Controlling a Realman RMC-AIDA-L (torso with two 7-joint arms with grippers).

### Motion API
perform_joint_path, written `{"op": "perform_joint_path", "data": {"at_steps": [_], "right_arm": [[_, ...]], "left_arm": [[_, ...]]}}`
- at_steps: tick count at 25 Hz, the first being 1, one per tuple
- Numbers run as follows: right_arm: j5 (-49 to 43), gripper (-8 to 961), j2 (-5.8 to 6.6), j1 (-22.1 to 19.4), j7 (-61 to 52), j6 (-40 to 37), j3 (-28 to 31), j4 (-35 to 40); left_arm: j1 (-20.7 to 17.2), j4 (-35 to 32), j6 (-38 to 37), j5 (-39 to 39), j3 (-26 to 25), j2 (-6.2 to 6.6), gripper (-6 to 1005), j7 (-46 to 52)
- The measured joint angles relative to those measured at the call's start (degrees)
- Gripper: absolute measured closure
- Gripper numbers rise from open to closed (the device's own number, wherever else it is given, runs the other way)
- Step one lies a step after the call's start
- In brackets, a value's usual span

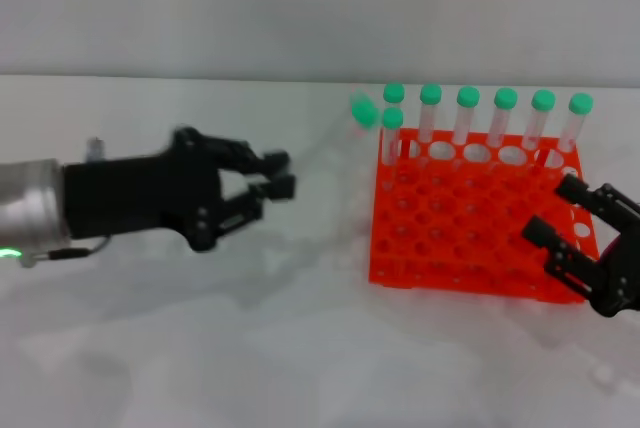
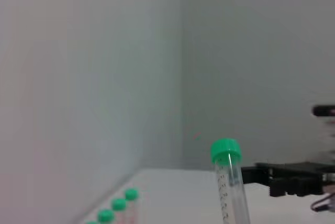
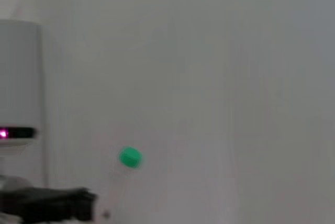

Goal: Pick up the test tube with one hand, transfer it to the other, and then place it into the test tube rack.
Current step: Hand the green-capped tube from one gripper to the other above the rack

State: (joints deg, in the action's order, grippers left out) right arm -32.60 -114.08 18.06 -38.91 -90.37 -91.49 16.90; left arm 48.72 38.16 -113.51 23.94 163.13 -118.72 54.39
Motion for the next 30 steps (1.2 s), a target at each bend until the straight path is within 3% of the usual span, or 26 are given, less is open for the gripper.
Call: {"op": "perform_joint_path", "data": {"at_steps": [9,15,30], "right_arm": [[-3.34,307,0.26,0.97,-7.35,0.52,-0.04,-0.34],[-5.52,308,0.70,1.54,-12.81,5.37,-0.05,-0.47],[-8.02,308,-1.10,4.36,-15.79,7.05,-1.64,-0.35]], "left_arm": [[5.00,-8.58,10.08,-10.95,0.00,-0.05,803,4.30],[7.96,-12.91,15.68,-14.76,0.00,-0.09,802,7.29],[9.09,-16.13,18.87,-16.49,0.00,-0.26,802,7.48]]}}
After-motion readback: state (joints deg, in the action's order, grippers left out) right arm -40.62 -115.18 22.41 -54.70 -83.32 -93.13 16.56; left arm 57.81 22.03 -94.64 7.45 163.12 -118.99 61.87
